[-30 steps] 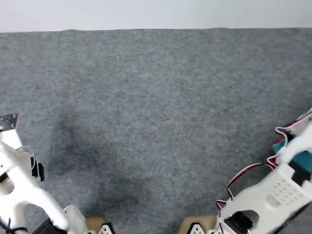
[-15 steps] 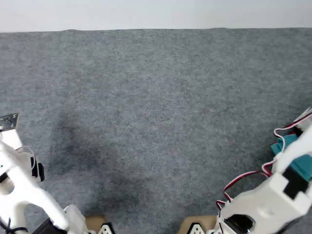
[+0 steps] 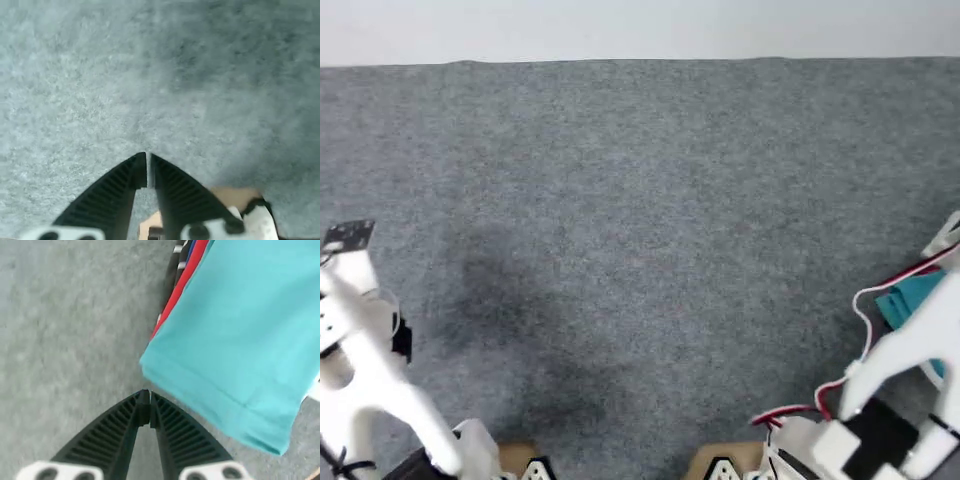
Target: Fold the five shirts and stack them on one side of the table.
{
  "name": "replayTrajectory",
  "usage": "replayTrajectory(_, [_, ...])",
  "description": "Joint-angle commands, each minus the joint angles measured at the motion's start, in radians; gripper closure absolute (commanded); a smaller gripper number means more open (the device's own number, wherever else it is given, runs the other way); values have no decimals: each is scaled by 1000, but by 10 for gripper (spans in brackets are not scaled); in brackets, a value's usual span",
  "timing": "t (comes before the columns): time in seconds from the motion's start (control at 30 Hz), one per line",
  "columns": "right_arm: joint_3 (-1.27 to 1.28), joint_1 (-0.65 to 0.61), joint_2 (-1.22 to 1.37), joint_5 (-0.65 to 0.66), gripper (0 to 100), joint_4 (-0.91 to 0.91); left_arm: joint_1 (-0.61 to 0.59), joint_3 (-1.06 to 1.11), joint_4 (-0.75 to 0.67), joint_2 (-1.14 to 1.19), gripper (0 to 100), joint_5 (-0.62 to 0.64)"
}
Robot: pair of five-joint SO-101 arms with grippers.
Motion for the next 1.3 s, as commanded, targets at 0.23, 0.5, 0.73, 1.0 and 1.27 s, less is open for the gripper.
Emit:
replayTrajectory(0.23, [505, -85, -509, 64, 991, -96, 328, -58, 32, -535, 997, 164])
replayTrajectory(0.5, [1028, -234, -992, 58, 991, -328, 466, 173, -137, -838, 994, 198])
replayTrajectory(0.73, [1372, -354, -1348, 57, 991, -440, 582, 277, -206, -931, 920, 265])
replayTrajectory(1.0, [1646, -421, -1652, 58, 991, -437, 778, 407, -331, -997, 911, 361])
replayTrajectory(1.27, [1752, -441, -1639, 64, 990, -443, 864, 519, -399, -996, 906, 358])
